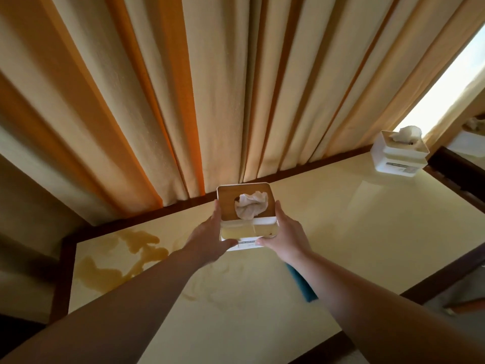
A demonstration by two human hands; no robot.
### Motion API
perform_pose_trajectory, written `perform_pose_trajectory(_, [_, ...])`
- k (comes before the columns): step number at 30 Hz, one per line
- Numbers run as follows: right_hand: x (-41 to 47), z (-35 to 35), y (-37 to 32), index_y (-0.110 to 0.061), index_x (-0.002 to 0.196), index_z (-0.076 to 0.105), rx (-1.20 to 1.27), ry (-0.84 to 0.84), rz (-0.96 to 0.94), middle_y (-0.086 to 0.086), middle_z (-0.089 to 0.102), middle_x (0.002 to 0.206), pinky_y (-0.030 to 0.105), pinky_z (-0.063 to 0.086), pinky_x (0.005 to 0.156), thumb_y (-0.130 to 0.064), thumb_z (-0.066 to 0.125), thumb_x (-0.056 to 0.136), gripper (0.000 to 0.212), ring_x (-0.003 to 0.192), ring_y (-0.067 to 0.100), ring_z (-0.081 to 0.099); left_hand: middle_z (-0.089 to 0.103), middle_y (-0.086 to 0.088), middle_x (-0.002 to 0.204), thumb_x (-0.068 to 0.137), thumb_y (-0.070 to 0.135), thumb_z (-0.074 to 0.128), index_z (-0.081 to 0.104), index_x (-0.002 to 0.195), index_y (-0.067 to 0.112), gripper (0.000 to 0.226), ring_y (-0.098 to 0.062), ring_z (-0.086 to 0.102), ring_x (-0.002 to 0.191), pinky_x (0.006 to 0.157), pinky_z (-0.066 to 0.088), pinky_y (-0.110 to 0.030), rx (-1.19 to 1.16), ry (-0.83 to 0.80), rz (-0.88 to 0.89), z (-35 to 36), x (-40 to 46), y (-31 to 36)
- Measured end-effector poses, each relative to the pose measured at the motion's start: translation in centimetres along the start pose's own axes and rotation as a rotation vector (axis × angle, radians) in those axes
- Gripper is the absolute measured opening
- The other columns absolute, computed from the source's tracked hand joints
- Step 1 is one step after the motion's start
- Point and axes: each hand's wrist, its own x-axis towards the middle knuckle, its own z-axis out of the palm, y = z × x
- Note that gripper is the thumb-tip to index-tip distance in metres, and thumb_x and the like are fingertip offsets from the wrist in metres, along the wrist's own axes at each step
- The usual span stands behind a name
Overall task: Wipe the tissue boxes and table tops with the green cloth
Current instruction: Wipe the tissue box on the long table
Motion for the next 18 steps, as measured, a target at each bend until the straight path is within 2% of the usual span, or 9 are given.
perform_pose_trajectory(11, [5.9,0.1,2.4,-0.026,0.166,0.008,0.042,0.031,0.079,0.004,0.060,0.144,0.031,0.047,0.101,-0.047,0.087,0.077,0.121,0.133,0.024,0.053,0.061,-0.007,0.142,0.084,0.042,0.082,-0.020,0.161,0.033,0.127,-0.030,0.064,0.117,0.095,0.051,-0.039,-0.051,-0.033,0.022,1.0,7.7,0.3])
perform_pose_trajectory(15, [7.2,0.9,3.0,-0.027,0.166,0.009,0.037,0.039,0.077,0.004,0.061,0.142,0.034,0.049,0.102,-0.045,0.087,0.078,0.119,0.131,0.025,0.055,0.060,-0.006,0.144,0.083,0.043,0.082,-0.013,0.162,0.032,0.124,-0.031,0.062,0.121,0.097,0.051,-0.041,-0.071,-0.036,-0.001,2.0,9.2,-0.8])
perform_pose_trajectory(18, [8.0,1.1,3.0,-0.025,0.166,0.010,0.037,0.047,0.068,0.005,0.060,0.143,0.034,0.048,0.103,-0.042,0.086,0.079,0.117,0.132,0.026,0.054,0.061,-0.002,0.143,0.083,0.039,0.083,-0.007,0.163,0.032,0.121,-0.030,0.062,0.121,0.095,0.049,-0.037,-0.111,-0.013,0.012,2.3,10.0,-1.1])
